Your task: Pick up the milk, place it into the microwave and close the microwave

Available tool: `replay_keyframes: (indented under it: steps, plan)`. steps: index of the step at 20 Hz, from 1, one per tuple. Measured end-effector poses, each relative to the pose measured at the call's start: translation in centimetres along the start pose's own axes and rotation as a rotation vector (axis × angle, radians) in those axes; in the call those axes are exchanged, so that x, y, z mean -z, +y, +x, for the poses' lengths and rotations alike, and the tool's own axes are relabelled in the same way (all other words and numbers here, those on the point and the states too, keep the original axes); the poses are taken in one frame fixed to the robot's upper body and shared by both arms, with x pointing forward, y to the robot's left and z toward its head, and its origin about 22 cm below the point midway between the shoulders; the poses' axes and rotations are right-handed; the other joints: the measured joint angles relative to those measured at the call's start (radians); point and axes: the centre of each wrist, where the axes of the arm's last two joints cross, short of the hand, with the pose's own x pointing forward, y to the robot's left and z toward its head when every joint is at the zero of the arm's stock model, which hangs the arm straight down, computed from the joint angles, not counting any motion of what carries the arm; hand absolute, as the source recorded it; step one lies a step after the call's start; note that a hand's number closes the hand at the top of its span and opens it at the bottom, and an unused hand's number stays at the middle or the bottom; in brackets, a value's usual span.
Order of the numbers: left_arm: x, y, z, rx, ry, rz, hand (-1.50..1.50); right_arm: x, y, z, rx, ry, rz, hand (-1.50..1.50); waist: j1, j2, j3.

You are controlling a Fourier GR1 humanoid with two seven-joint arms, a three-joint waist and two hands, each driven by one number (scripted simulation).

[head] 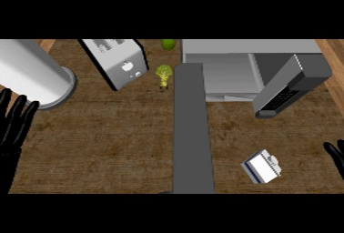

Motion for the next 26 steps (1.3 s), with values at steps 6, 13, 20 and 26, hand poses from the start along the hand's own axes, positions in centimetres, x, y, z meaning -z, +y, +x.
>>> replay_keyframes:
  steps: [6,13,20,26]
  plan:
    - [-2.3,0.5,1.9,-0.013,0.012,-0.009,-1.50,-1.4,-0.7,-1.0,-0.039,0.046,-0.030,-1.50,0.004,0.001,0.000]
    - [-4.7,1.9,3.5,-0.018,0.004,-0.001,-1.50,-2.7,-1.7,-4.9,-0.074,0.109,-0.073,-1.50,0.009,0.001,0.000]
    - [-6.7,2.9,4.8,-0.013,-0.001,-0.002,-1.50,-3.4,-2.2,-9.9,-0.129,0.198,-0.154,-1.50,0.014,0.002,0.000]
    - [-8.2,3.7,6.0,-0.002,0.026,0.013,-1.50,-5.8,-3.7,-14.2,-0.159,0.276,-0.181,-1.50,0.017,0.002,0.001]
